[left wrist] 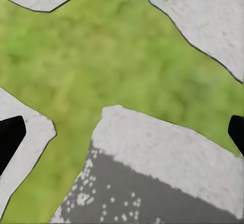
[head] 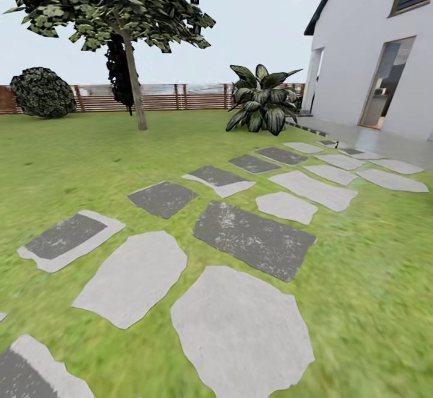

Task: Pick up the pesticide atomizer in the garden and spray insectifuge to fully cover both potted plants in the garden.

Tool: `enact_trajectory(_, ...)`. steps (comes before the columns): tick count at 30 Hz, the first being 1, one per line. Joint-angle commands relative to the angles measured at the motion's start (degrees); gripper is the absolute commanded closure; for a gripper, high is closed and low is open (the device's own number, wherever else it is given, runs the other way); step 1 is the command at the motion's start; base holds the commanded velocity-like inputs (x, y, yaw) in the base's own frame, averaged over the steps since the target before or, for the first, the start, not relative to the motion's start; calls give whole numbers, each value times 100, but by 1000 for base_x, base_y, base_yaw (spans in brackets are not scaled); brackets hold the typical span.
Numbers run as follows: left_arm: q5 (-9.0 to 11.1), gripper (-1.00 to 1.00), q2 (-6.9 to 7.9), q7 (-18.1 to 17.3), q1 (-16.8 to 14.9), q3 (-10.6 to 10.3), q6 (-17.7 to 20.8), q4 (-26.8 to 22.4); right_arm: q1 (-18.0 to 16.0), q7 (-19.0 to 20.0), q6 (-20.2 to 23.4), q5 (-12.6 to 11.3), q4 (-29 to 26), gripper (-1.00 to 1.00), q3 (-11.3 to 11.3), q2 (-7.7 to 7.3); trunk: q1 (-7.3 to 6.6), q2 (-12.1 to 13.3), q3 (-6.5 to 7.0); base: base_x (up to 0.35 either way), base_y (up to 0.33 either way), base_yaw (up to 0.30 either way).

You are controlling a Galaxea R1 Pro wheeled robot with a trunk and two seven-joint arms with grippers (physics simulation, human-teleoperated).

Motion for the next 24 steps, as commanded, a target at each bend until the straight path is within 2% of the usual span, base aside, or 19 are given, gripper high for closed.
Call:
enact_trajectory(1,-11,-100,-1,-1,-3,12,-18,5,-3,-1,-17,6,3,-100,1,0,2,-2,-5,339,0,0)
enact_trajectory(24,-11,-100,-1,-1,-3,12,-16,5,-3,-10,-18,-2,4,-100,-16,1,2,-2,-5,339,0,0)
